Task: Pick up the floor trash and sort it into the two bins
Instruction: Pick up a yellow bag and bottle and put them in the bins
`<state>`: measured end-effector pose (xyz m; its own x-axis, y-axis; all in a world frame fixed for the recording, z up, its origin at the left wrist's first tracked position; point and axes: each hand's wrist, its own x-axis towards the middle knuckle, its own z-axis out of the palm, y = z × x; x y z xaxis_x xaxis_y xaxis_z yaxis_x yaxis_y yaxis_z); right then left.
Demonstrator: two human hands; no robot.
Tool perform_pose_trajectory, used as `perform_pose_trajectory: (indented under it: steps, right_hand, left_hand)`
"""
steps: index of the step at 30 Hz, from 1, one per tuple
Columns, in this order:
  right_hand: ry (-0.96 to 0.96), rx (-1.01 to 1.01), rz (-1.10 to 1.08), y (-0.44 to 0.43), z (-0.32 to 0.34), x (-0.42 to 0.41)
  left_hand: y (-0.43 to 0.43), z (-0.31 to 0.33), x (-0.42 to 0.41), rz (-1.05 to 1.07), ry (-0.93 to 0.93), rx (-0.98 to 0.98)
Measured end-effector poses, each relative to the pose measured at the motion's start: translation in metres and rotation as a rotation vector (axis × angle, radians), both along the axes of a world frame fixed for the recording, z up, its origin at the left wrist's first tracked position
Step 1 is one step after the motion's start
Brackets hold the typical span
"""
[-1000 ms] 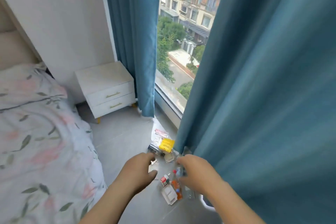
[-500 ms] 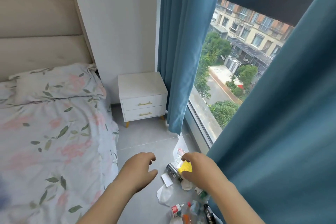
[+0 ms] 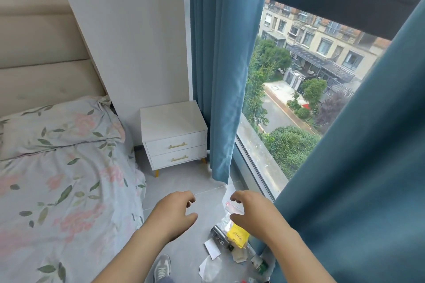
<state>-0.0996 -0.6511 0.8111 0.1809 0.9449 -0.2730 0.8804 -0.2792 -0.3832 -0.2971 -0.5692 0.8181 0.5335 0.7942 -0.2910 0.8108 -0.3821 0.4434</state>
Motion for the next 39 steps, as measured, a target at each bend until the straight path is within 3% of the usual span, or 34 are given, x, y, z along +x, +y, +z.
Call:
perform_pose_trajectory:
  steps: [11,20,39]
  right_hand:
    - [-0.006,-0.096,-0.148,0.116,-0.022,0.014]
    - [0.073,-0.170,-0.471,0.201,-0.029,0.015]
    - [0.195,-0.204,-0.994,0.225,-0.060,0.111]
  left_hand:
    - [0.156,-0.024,0.026,-0.144,0.044,-0.058]
    - [0.293,-0.031,0.060,-0.411,0.095,-0.060]
    - [0.364,-0.047,0.246,-0.852,0.121,-0.060]
